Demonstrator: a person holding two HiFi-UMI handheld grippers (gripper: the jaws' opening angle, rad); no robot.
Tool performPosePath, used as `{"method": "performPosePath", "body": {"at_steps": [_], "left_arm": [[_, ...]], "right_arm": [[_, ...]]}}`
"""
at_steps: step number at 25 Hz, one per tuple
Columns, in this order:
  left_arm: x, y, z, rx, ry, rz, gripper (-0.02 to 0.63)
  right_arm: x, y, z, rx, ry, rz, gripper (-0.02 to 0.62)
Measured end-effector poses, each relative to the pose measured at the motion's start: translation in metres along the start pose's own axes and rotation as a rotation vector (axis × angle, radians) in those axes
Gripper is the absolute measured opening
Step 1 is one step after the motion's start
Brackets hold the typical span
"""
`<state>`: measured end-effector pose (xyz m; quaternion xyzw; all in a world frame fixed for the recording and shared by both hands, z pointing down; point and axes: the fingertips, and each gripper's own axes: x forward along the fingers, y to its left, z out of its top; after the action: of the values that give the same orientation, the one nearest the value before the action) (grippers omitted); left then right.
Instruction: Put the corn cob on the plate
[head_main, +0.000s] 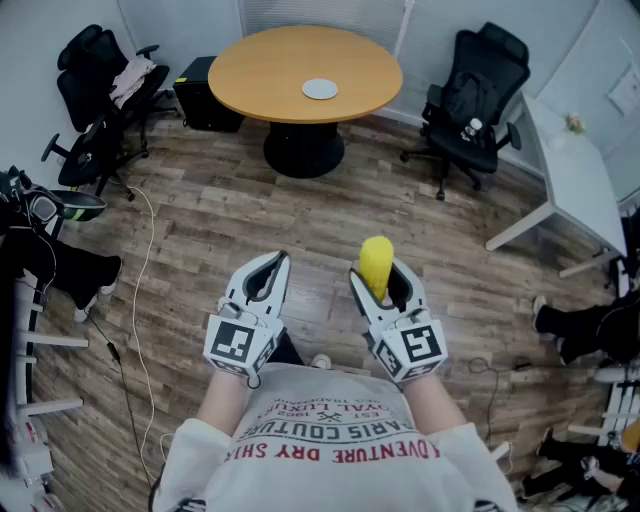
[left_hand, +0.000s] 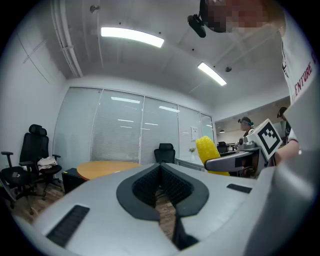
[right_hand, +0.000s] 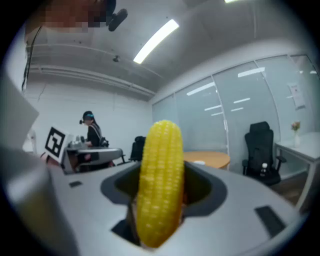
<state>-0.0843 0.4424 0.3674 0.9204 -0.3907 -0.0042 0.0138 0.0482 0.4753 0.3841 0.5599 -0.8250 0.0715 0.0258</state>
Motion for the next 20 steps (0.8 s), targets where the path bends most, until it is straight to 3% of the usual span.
{"method": "performPosePath", "body": {"at_steps": [20], "left_arm": [[0.008, 0.010, -0.019, -0.006, 0.072, -0.013, 0.034]], "right_arm": [[0.012, -0.010, -0.005, 0.104, -0.006, -0.035, 0.268]]}}
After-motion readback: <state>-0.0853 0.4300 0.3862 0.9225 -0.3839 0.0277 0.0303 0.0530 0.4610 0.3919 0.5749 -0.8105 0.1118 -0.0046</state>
